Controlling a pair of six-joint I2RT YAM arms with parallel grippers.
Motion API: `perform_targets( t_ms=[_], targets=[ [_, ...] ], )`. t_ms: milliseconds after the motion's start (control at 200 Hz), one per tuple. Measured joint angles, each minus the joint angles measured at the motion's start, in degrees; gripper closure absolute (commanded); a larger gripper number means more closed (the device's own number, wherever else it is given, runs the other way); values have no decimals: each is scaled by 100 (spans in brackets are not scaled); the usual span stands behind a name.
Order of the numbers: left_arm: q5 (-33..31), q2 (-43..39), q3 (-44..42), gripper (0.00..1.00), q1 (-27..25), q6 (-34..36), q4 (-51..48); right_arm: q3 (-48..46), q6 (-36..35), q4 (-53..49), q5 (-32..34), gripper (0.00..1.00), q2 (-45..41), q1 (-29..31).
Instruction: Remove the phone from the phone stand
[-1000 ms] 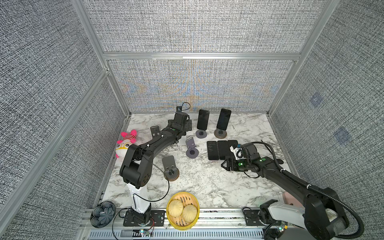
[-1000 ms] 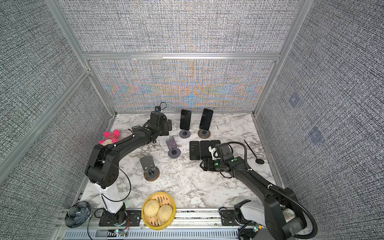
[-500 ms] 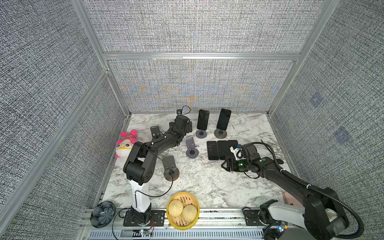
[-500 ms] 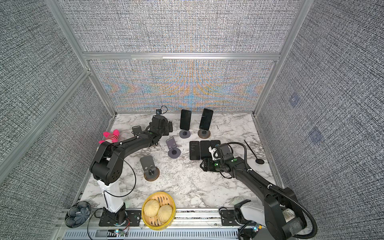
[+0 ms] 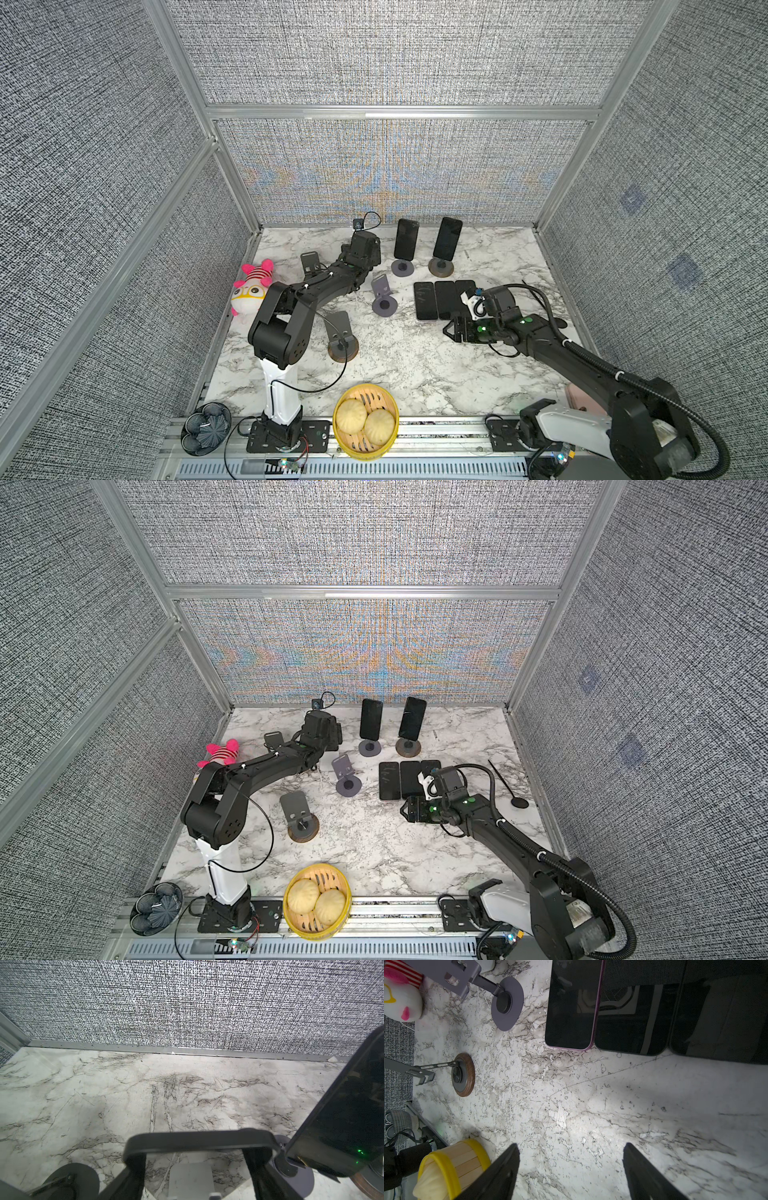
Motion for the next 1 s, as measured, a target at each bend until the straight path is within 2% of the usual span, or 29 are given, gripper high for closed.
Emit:
perform_targets(
  t_ms=[290,575,800,1000],
  targets=[
    [7,-201,-76,25,-2,52,-188,-22,0,-11,-2,21,-44,-2],
    [11,-793,-111,25,-2,142,-664,-22,-9,-15,-57,22,-87,-4],
    [66,-1399,107,27,-2,197,-1456,120,-138,-153,-225,22,-142,-118],
    [219,-2044,254,33,4,195,-2323,308,-330,-297,-487,22,-201,-317]
  ],
)
